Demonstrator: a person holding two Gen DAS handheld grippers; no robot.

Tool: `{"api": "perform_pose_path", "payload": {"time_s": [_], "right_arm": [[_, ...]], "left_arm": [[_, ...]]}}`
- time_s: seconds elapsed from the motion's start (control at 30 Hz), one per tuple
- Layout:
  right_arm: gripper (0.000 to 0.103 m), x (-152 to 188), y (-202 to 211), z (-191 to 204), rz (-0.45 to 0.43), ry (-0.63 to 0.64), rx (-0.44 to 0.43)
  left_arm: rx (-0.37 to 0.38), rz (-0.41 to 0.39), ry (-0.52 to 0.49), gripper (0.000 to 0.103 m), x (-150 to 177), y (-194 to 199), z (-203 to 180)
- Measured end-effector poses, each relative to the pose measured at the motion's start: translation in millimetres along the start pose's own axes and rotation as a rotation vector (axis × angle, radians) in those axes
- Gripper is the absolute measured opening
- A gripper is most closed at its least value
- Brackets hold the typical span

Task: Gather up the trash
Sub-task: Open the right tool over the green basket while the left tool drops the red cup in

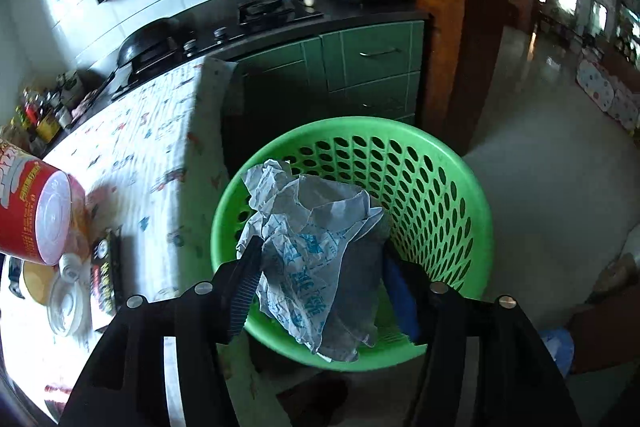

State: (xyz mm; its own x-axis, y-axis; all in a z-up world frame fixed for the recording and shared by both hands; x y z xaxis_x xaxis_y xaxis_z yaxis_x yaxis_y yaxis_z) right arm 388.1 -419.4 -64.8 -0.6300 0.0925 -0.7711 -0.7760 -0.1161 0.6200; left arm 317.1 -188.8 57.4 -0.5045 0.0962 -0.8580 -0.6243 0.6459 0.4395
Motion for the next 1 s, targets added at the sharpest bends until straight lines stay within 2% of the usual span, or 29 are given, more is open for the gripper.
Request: {"api": "perform_pose_path", "payload": {"time_s": [0.2,0.57,0.77,0.87,1.0], "right_arm": [[0.076,-1,-12,-31,-0.033,-0.06,0.003],[0.083,4,24,-61,-0.148,-0.003,0.017],[0.083,14,31,-74,-0.167,-0.02,0.026],[0.083,23,30,-83,-0.158,-0.04,0.033],[0.083,31,32,-93,-0.146,-0.068,0.047]], "left_arm": [[0.032,0.076,-0.007,0.005,-17,-65,-8],[0.057,0.271,-0.016,0.005,7,-179,-21],[0.067,0.347,0.016,0.006,25,-220,-33],[0.077,0.36,0.06,0.012,30,-232,-36],[0.07,0.372,0.061,0.02,36,-239,-39]]}}
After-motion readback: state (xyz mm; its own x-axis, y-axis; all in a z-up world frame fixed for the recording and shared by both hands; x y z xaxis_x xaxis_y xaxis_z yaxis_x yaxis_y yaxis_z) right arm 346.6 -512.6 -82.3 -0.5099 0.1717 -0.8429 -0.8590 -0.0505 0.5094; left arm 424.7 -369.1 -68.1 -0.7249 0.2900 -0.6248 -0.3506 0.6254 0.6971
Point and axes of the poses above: each gripper's, at about its wrist camera, not at the fingertips, and y roughly against the way its jaws point, z to its left, x to its underside, the point moved 6 cm from there along -y, roughly the way its jaws point, and after that the axes turned 13 degrees about -z, right-handed, at the moved point
